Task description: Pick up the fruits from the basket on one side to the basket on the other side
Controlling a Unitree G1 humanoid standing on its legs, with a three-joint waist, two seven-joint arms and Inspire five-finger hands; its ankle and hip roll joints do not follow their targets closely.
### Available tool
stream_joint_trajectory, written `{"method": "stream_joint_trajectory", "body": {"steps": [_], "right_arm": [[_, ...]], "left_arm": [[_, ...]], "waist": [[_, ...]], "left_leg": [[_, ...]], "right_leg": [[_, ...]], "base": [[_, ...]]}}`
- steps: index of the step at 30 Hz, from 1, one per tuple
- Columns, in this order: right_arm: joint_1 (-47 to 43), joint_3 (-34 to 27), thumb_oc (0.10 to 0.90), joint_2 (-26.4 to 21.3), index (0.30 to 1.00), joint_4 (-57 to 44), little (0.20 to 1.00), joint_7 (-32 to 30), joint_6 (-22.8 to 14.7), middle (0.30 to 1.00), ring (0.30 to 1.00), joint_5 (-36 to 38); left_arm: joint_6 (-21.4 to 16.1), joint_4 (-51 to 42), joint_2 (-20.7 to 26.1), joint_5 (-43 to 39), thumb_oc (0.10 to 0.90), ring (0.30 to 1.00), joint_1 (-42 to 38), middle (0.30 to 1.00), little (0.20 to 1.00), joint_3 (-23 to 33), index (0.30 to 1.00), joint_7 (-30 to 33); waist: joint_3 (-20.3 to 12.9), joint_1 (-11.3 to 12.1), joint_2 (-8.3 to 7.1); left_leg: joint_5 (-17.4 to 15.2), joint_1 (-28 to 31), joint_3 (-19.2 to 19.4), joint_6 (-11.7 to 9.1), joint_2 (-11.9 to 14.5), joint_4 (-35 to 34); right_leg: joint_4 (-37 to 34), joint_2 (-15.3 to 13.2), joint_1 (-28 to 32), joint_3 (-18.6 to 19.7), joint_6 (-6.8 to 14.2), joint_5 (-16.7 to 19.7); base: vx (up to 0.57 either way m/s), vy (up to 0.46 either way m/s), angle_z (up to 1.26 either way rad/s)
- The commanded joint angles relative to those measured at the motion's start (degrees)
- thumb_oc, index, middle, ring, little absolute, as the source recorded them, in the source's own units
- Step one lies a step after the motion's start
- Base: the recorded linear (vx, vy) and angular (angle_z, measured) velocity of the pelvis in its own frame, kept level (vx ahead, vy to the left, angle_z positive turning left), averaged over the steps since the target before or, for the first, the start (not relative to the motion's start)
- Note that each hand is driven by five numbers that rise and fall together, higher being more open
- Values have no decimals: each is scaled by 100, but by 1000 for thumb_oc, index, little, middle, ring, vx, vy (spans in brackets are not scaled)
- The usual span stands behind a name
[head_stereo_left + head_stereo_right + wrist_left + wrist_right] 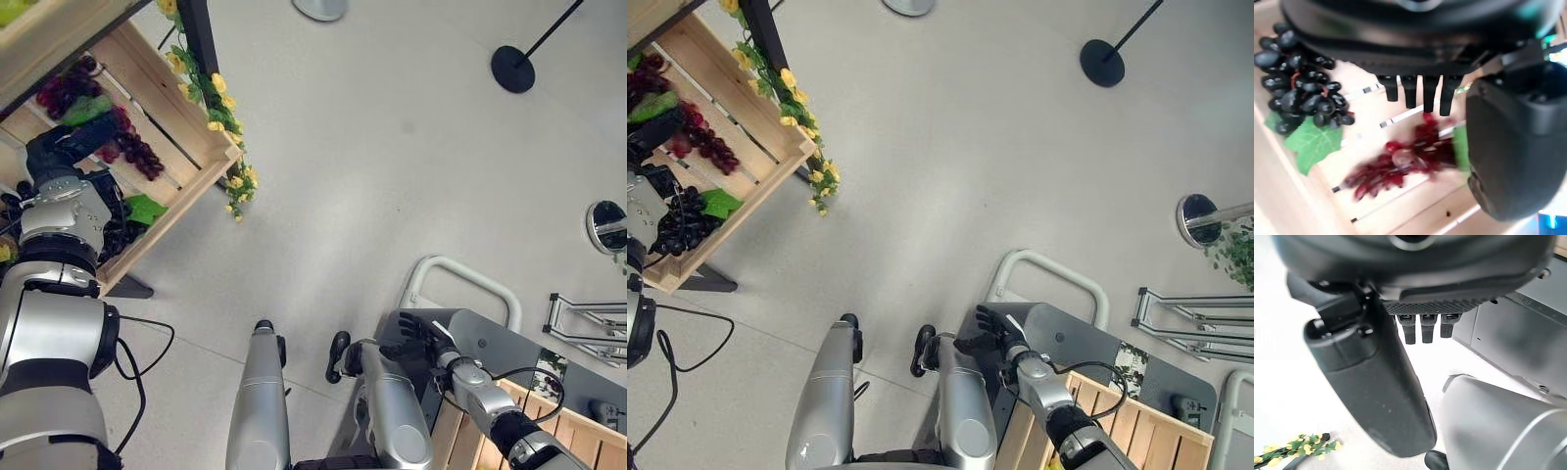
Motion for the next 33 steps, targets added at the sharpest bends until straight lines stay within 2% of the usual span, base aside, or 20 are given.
{"method": "stream_joint_trajectory", "body": {"steps": [1,7,15,18,19,20,21,24,28,30,33], "right_arm": [[80,-216,800,-209,900,-203,900,1,-311,900,900,324],[63,-153,800,-146,900,-351,900,-50,-275,900,900,251],[-50,-20,800,-52,900,-465,900,-96,-266,900,900,250],[-99,0,800,15,900,-620,900,-165,-216,900,900,200],[-99,3,800,17,900,-628,900,-171,-209,900,900,197],[-119,15,800,63,900,-730,900,-221,-151,900,900,168],[-116,20,800,60,900,-738,900,-223,-149,900,900,167],[-83,-14,800,123,900,-884,900,-234,-55,900,900,104],[-36,-110,800,157,900,-904,900,-270,13,900,900,55],[8,-207,800,188,900,-927,900,-304,112,900,900,41],[119,-320,800,173,900,-1015,900,-263,254,900,900,-15]], "left_arm": [[-374,-623,605,340,800,900,-611,900,900,-141,900,-54],[-331,-572,549,421,800,900,-590,900,900,-121,900,-207],[-635,-861,249,165,800,900,-357,900,900,-15,900,-322],[-1076,-1306,-33,-191,800,900,79,900,900,211,900,-307],[-1094,-1350,-56,-205,800,900,124,900,900,236,900,-294],[-1331,-1691,-289,-396,800,900,466,900,900,406,900,-360],[-1345,-1711,-300,-408,800,900,493,900,900,422,900,-368],[-1755,-2549,-887,-475,800,900,1327,900,900,609,900,-464],[-1978,-3159,-1365,-304,800,900,2008,900,900,772,900,-740],[-2065,-3555,-1709,-104,800,900,2503,900,900,834,900,-955],[-2084,-3971,-1964,110,800,900,3055,900,900,836,900,-1066]], "waist": [[-54,140,12],[-112,196,5],[-142,325,-3],[-187,394,21],[-193,396,25],[-232,443,46],[-235,440,50],[-332,512,138],[-450,559,242],[-576,582,324],[-789,550,420]], "left_leg": [[8,650,409,407,-99,-582],[-9,659,357,394,-97,-494],[60,777,280,362,-93,-609],[75,856,236,335,-109,-658],[75,862,233,335,-111,-660],[86,919,219,318,-123,-695],[87,925,218,317,-124,-699],[147,1207,225,286,-130,-917],[198,1483,244,264,-134,-1114],[261,1729,257,238,-149,-1315],[409,2018,284,195,-165,-1643]], "right_leg": [[-125,133,139,183,-69,979],[62,113,169,127,-132,838],[187,75,276,11,-168,728],[203,36,362,-35,-201,643],[203,33,370,-38,-204,638],[195,1,440,-57,-224,589],[192,-1,446,-58,-225,587],[116,-101,681,-85,-214,566],[15,-204,905,-107,-201,558],[-186,-250,1133,-118,-190,556],[-529,-267,1377,-117,-165,633]], "base": [[0,0,0],[7,-28,0],[-13,-56,2],[-11,-70,8],[-8,-59,16],[-7,-41,15],[-8,-62,13],[13,-35,6],[18,-13,1],[63,4,-3],[87,31,-12]]}}
